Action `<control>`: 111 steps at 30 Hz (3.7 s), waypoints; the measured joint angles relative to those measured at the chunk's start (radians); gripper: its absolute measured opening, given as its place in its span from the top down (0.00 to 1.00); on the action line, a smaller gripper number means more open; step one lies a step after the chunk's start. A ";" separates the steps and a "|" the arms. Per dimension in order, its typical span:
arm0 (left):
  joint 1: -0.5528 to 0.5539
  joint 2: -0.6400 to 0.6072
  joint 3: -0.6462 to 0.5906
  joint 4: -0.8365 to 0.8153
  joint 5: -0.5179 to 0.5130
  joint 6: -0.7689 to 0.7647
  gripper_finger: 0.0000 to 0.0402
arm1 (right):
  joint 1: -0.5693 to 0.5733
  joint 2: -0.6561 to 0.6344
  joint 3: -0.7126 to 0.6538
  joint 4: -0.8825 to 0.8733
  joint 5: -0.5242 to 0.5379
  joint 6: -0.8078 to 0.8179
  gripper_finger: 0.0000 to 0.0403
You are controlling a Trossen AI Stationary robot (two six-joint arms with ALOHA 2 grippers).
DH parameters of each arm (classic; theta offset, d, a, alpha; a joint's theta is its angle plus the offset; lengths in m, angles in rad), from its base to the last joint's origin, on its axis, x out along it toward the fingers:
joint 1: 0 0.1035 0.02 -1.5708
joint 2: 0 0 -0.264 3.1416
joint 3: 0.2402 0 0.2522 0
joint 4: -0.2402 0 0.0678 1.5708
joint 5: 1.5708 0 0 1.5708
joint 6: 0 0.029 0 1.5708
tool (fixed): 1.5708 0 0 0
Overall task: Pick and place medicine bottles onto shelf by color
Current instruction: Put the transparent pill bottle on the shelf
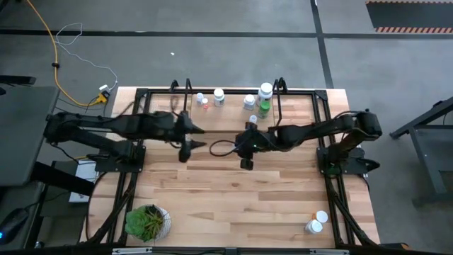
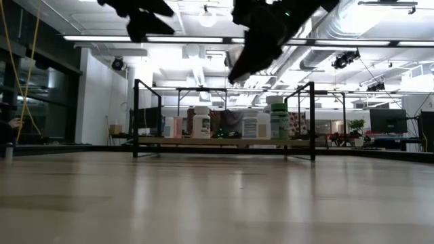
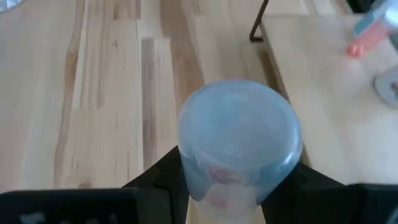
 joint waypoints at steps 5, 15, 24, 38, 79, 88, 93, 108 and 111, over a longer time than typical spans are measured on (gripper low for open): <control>-0.004 0.127 0.023 0.084 0.003 -0.010 0.33 | 0.000 0.062 0.070 -0.010 0.003 -0.017 0.68; -0.015 0.254 0.026 0.238 0.007 0.047 0.28 | 0.000 0.119 0.116 0.010 0.003 -0.023 0.67; -0.015 0.279 0.025 0.239 -0.034 0.069 0.28 | 0.003 0.119 0.116 0.090 -0.048 -0.030 0.67; -0.016 0.279 0.024 0.310 0.050 0.122 0.29 | 0.003 0.119 0.116 0.162 -0.066 -0.073 0.67; 0.090 0.033 0.022 0.048 0.035 0.092 0.67 | 0.001 -0.011 0.116 -0.241 -0.068 0.126 0.39; 0.078 -0.291 -0.246 0.430 -0.004 -0.195 0.67 | 0.030 -0.022 -0.213 0.319 -0.252 0.395 0.39; 0.021 -0.361 -0.436 0.779 -0.096 -0.351 0.67 | 0.037 -0.016 -0.371 0.992 -0.141 0.583 0.39; -0.027 -0.194 -0.493 1.138 -0.390 -0.482 0.67 | -0.088 -0.016 -0.110 1.013 -0.140 0.661 0.39; -0.027 -0.157 -0.469 1.167 -0.419 -0.509 0.67 | -0.106 -0.016 -0.044 0.891 -0.149 0.741 0.39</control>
